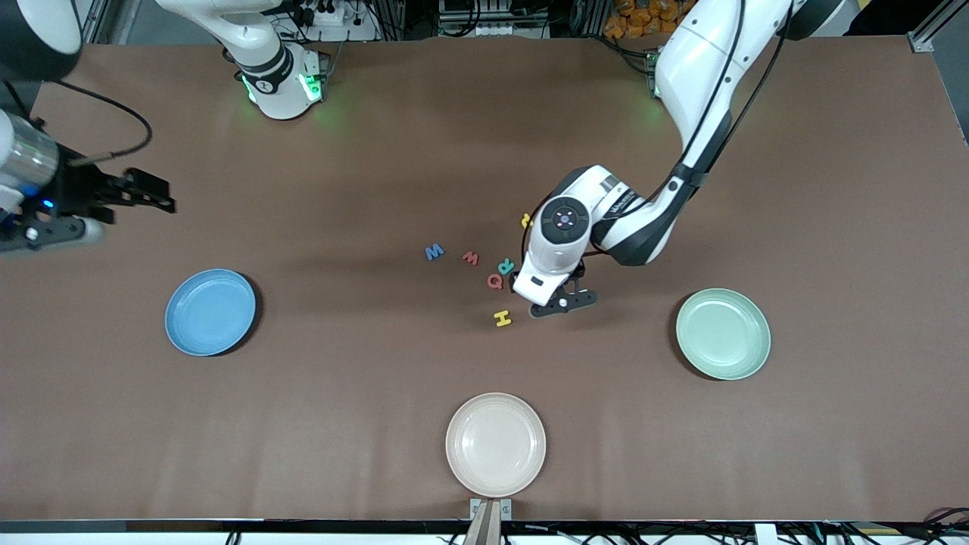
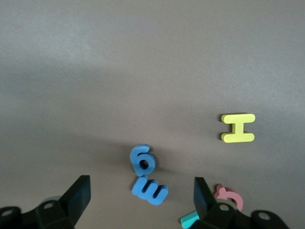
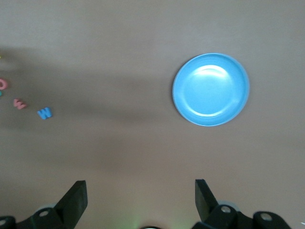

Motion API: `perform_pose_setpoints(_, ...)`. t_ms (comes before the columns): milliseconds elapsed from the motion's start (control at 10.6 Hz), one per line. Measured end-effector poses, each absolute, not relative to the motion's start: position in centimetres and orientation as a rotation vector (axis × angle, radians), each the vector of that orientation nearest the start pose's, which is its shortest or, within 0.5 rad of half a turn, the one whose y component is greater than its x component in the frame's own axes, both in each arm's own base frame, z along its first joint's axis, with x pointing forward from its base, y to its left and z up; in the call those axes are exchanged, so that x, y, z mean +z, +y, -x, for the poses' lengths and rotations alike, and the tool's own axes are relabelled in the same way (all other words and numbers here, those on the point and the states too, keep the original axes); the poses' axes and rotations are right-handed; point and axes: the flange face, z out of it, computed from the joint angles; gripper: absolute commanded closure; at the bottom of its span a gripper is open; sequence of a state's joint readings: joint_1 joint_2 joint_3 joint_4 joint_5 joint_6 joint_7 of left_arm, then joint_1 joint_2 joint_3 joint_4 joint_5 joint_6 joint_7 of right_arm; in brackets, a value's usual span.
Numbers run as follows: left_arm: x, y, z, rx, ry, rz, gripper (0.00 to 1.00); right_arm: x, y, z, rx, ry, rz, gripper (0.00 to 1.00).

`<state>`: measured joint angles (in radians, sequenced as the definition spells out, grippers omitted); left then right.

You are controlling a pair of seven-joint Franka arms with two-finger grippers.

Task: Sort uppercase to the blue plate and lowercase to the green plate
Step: 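Grasp the blue letter with the left gripper while the right gripper reaches out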

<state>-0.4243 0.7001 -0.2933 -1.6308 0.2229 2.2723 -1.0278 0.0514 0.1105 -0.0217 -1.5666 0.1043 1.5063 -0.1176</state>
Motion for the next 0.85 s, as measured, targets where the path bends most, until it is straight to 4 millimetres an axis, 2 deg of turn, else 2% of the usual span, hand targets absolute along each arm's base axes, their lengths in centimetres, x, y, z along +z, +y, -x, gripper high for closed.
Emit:
perform_pose_setpoints(190,20.8,-42.8,-53.7,0.045,-0.36,3.125,0.12,52.7,4.5,-59.4,0.265,-0.234,2.984,0.0)
perform_pose_setpoints(569,19.0,-42.2,-54.1,0.051,-0.382,3.122,0.22,47.6,8.9,-61.1,0.323,-0.27,2.985,0.0)
perform_pose_setpoints(663,18.7,-42.2,-54.1,0.054,-0.387,3.12,0.25,46.8,10.3,-61.4,0.324,-0.236,2.995,0.0)
perform_pose_setpoints(853,18.1,-42.1,-54.1,0.058,-0.391,3.12,0.26,45.1,15.0,-61.5,0.306,-0.162,3.021,0.0)
